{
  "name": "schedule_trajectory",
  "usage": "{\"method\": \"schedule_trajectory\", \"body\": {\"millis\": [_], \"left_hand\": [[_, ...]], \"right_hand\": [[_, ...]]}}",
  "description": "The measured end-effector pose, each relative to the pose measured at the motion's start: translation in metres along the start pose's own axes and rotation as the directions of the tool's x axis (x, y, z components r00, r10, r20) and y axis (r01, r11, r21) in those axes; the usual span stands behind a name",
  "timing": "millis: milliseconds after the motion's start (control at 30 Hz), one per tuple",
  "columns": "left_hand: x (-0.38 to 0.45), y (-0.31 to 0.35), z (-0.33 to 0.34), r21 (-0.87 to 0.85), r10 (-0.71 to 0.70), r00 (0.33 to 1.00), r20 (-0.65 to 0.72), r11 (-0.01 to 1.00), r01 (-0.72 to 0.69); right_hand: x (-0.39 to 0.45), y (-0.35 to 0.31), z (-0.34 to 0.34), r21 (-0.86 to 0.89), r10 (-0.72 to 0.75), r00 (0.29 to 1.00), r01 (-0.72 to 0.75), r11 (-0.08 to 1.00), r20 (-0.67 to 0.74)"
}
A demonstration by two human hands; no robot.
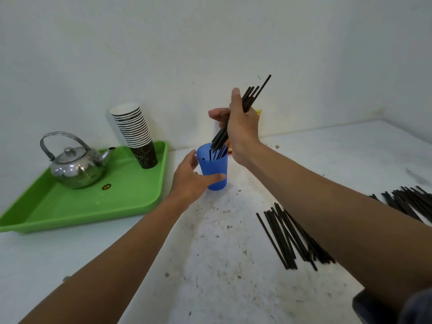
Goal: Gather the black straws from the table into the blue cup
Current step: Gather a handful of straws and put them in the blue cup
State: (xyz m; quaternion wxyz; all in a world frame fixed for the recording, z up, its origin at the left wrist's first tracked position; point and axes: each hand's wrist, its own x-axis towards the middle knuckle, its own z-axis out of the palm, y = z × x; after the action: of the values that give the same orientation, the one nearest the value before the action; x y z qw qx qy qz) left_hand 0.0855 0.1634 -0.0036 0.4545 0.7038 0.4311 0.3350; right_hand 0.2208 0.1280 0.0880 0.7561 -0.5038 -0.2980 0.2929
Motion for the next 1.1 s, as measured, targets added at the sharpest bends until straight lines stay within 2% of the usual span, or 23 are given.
{"method": "schedule_trajectory", "body": {"millis": [133, 333, 500, 633, 833, 1033, 1100], "left_hand": [[0.006, -0.006, 0.002, -0.095, 0.049, 0.999, 0.021, 0.994, -0.047], [0.01, -0.012, 0.003, -0.096, 0.084, 0.996, 0.023, 0.992, -0.082], [0.012, -0.015, 0.004, -0.077, 0.104, 0.994, 0.029, 0.992, -0.101], [0.011, -0.015, 0.004, -0.051, 0.115, 0.993, 0.015, 0.992, -0.114], [0.011, -0.012, 0.006, -0.025, 0.114, 0.993, 0.022, 0.993, -0.114], [0.012, -0.011, 0.007, -0.017, 0.104, 0.994, 0.019, 0.994, -0.104], [0.012, -0.011, 0.006, -0.019, 0.104, 0.994, 0.025, 0.994, -0.103]], "right_hand": [[0.01, 0.014, 0.003, -0.121, -0.014, 0.995, 0.026, 0.992, 0.102], [0.009, 0.042, -0.009, -0.266, 0.062, 0.978, -0.007, 0.964, 0.2], [0.004, 0.059, -0.021, -0.486, 0.114, 0.946, 0.05, 0.872, 0.302], [0.007, 0.064, -0.027, -0.486, 0.089, 0.927, 0.107, 0.867, 0.364], [0.011, 0.066, -0.029, -0.379, -0.012, 0.91, 0.184, 0.907, 0.415], [0.011, 0.063, -0.029, -0.377, -0.123, 0.926, 0.263, 0.888, 0.357], [0.01, 0.061, -0.029, -0.394, -0.188, 0.915, 0.33, 0.858, 0.358]]}}
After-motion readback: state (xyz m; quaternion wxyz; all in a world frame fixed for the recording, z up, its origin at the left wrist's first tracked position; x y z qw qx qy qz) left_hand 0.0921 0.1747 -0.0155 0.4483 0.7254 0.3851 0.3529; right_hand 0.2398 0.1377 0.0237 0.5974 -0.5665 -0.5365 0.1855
